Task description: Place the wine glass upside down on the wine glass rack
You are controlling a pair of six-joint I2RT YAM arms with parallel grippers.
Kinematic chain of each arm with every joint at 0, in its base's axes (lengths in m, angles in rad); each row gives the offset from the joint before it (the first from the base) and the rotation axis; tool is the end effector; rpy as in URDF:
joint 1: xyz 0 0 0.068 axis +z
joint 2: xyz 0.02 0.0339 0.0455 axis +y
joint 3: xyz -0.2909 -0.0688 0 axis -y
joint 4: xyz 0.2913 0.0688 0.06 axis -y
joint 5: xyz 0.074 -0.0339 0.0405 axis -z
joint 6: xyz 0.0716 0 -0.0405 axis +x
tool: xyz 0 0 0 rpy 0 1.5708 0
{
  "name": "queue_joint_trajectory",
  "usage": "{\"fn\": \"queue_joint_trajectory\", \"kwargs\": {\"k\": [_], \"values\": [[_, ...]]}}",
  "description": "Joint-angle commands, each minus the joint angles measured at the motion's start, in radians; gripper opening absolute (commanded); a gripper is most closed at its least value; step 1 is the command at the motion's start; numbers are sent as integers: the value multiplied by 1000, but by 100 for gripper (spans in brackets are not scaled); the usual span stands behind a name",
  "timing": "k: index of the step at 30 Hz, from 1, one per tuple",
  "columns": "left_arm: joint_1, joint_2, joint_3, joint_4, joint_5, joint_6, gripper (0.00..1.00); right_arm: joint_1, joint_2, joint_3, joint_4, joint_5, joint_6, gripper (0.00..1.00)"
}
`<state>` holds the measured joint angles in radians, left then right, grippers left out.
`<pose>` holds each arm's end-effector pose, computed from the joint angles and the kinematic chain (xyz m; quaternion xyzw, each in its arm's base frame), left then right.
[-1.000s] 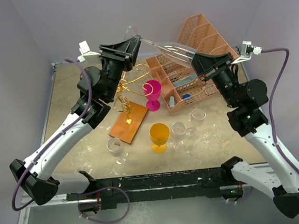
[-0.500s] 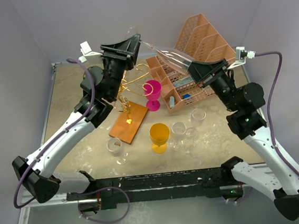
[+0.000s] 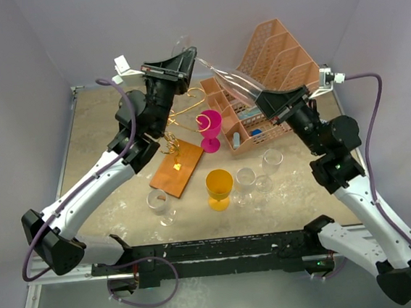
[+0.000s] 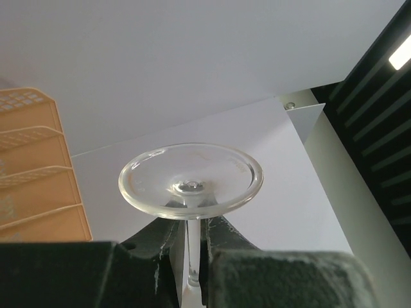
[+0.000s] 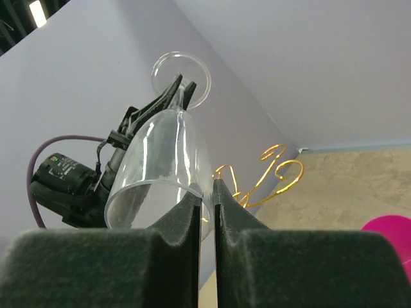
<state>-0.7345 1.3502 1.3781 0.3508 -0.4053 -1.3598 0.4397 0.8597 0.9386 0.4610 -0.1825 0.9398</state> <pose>0.2978 -0.2309 0.5171 -0.3276 0.4720 -0.6455 0.5032 0.2113 0.1138 0.4909 0.0446 0.4952 0.5860 0.6398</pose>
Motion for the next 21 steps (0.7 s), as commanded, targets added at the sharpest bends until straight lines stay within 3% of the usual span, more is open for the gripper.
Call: {"fn": "queue_joint_trajectory", "kwargs": {"k": [1,3,6,10,14,21], "values": [[15,-21,48,68,-42,114,0,8,-80,-15,-37,-69,16,18],[16,-30,47,66,-45,142,0,8,-98,-14,-102,-43,-4,39],[15,-49,60,44,-54,202,0,8,-126,-1,-218,-11,-59,51],[15,-70,109,-37,-72,313,0,9,-190,-20,-436,124,-194,54],[15,-65,152,-81,-14,416,0,8,-259,-44,-520,179,-308,62],[15,-39,223,-179,195,626,0,9,-165,214,-619,102,-479,69]]}}
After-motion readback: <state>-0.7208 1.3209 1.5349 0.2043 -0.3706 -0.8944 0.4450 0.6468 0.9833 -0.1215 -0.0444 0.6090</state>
